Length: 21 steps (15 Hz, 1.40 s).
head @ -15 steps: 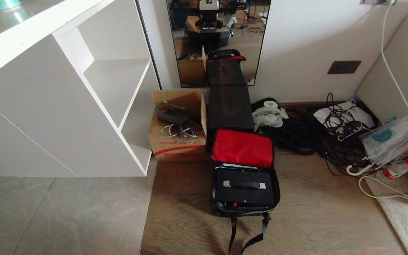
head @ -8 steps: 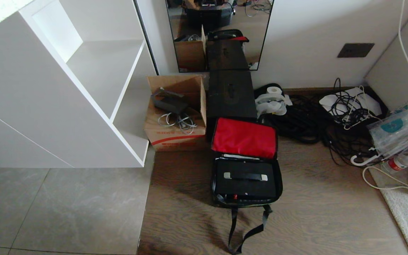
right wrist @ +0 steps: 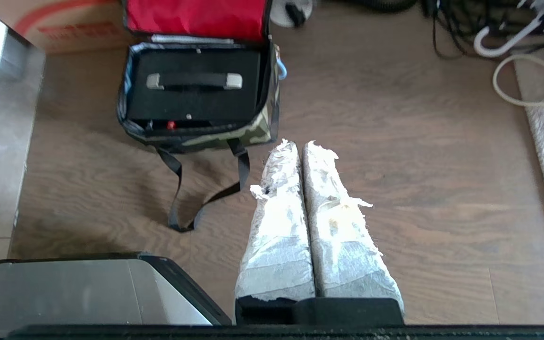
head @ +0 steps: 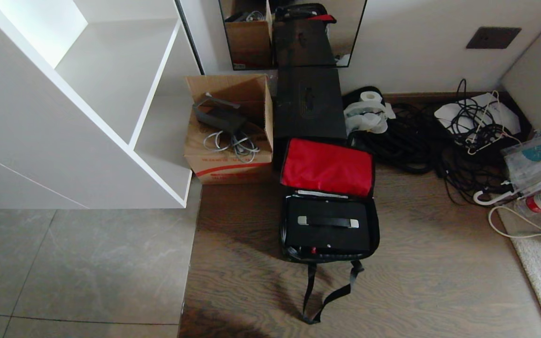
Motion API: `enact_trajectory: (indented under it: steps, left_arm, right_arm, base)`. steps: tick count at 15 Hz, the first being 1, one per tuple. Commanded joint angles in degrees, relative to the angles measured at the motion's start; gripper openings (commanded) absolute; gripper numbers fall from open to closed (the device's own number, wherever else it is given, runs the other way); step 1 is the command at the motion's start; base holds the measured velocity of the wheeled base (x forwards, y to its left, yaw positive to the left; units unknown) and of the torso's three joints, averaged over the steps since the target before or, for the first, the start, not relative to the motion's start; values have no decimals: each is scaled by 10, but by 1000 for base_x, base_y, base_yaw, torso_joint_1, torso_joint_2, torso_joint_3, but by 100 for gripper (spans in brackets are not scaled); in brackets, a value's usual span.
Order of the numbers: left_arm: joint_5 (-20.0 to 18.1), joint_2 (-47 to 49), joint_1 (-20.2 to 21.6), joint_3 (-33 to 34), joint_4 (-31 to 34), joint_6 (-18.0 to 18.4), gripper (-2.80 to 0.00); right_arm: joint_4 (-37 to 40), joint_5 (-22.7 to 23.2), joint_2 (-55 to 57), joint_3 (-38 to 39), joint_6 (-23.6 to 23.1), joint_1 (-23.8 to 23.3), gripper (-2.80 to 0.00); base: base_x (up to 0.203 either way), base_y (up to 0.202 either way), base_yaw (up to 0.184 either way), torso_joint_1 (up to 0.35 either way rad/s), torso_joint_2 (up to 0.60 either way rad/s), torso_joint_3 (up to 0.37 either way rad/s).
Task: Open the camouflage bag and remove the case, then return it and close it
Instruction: Grip the handle
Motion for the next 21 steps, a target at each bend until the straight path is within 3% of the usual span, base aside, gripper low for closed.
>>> enact_trajectory:
  steps: [1,21]
  left_arm:
    - [0,0,0,5,0,0,-280]
    - [0,0,0,4,0,0,-280]
  right_arm:
    - [0,0,0,0,0,1,-280]
    - [0,0,-1,0,0,1,-280]
  base:
    - [0,0,0,-1,6,-206]
    - [0,0,0,1,0,-199]
